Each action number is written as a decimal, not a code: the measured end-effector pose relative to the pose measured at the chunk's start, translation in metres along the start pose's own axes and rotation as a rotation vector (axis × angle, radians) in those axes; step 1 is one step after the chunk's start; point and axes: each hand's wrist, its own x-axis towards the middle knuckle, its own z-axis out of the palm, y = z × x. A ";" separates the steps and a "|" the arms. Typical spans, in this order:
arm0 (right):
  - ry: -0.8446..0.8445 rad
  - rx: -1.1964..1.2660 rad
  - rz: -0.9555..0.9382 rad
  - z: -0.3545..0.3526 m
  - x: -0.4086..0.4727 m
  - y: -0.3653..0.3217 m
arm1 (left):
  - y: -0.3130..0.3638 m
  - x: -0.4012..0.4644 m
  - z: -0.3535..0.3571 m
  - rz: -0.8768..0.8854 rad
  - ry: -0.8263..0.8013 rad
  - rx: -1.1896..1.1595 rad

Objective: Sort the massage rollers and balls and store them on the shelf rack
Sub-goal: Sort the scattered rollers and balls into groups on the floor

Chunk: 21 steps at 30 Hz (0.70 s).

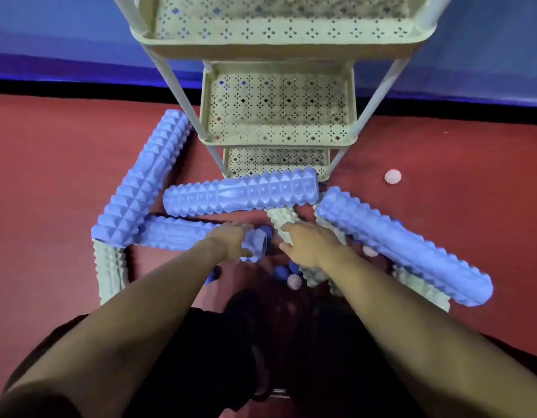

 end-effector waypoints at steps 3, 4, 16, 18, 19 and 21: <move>0.018 0.014 0.012 0.007 0.012 0.003 | -0.006 0.016 0.011 -0.027 -0.001 0.007; 0.003 0.013 0.021 0.010 0.014 0.005 | -0.006 0.018 0.014 -0.039 -0.011 0.011; -0.026 0.112 0.014 0.030 0.031 0.005 | -0.015 0.059 0.039 0.010 -0.093 0.222; -0.029 0.113 0.022 0.030 0.031 0.008 | -0.019 0.056 0.038 0.043 -0.077 0.237; -0.024 0.113 0.027 0.029 0.030 0.009 | -0.020 0.052 0.037 0.061 -0.068 0.236; -0.006 0.119 0.036 0.023 0.028 0.012 | -0.023 0.043 0.028 0.089 -0.040 0.214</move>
